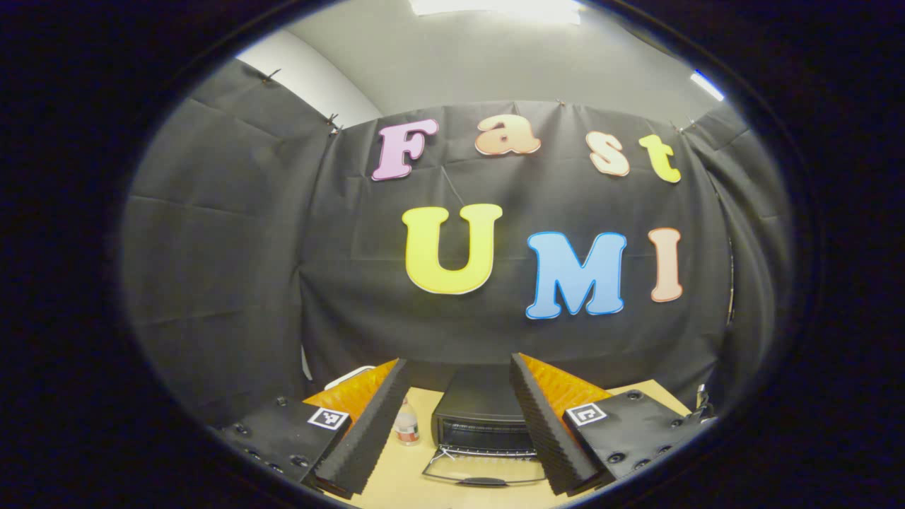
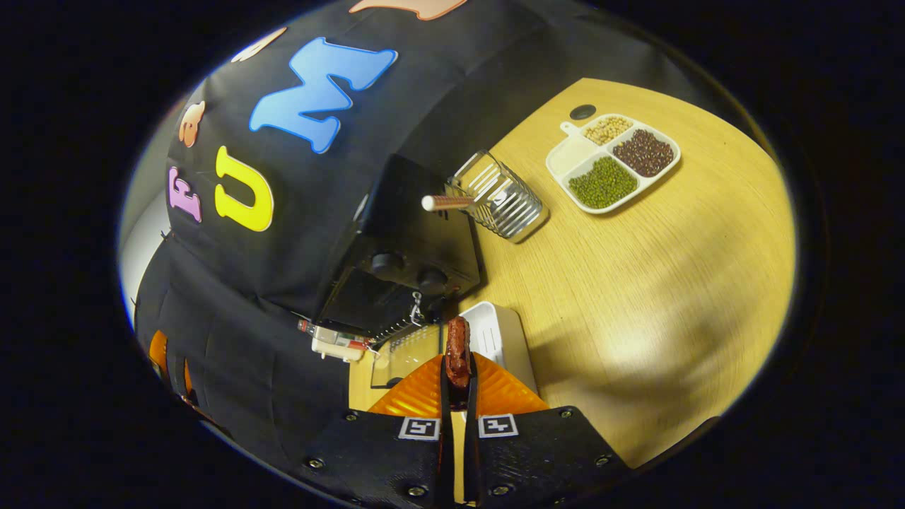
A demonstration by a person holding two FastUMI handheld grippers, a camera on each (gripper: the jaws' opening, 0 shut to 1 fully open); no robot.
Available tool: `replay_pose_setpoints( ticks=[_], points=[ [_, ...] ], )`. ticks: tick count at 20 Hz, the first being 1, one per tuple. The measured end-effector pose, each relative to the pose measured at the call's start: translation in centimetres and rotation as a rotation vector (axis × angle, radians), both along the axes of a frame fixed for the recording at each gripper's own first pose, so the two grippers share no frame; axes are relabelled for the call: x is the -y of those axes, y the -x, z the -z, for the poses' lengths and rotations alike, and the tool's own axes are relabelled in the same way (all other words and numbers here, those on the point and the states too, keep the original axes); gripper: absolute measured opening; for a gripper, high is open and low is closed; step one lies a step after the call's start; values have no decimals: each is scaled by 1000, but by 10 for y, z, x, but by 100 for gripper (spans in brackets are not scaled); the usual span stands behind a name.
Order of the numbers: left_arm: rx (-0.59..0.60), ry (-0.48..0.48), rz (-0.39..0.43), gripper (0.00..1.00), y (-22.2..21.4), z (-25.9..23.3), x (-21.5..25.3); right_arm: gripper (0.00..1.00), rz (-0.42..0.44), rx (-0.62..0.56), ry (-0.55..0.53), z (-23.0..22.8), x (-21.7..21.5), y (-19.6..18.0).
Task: Open the electric oven with the left hand, put the food in, and close the electric oven.
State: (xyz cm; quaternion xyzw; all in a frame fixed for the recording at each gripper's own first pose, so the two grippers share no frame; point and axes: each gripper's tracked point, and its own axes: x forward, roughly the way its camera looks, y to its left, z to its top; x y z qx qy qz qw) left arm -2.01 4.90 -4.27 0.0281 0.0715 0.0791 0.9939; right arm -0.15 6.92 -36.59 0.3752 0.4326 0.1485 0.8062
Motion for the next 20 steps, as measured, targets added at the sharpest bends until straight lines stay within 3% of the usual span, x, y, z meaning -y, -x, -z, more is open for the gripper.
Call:
replay_pose_setpoints(
  ticks=[5, 9, 17, 20],
  points=[
    [15, 23, 115, 100, -23, 2, -13, 5, 33, 104, -46, -70, -21, 8],
    [17, 38, 193, 100, -39, 5, -27, 5, 78, 149, -91, -101, -52, 2],
    [26, 35, 251, 100, -46, 4, -71, 5, 120, 105, -172, -83, -130, -33],
    [12, 25, 248, 92, -44, 9, -91, 5, 148, 74, -171, -59, -154, -53]
  ],
)
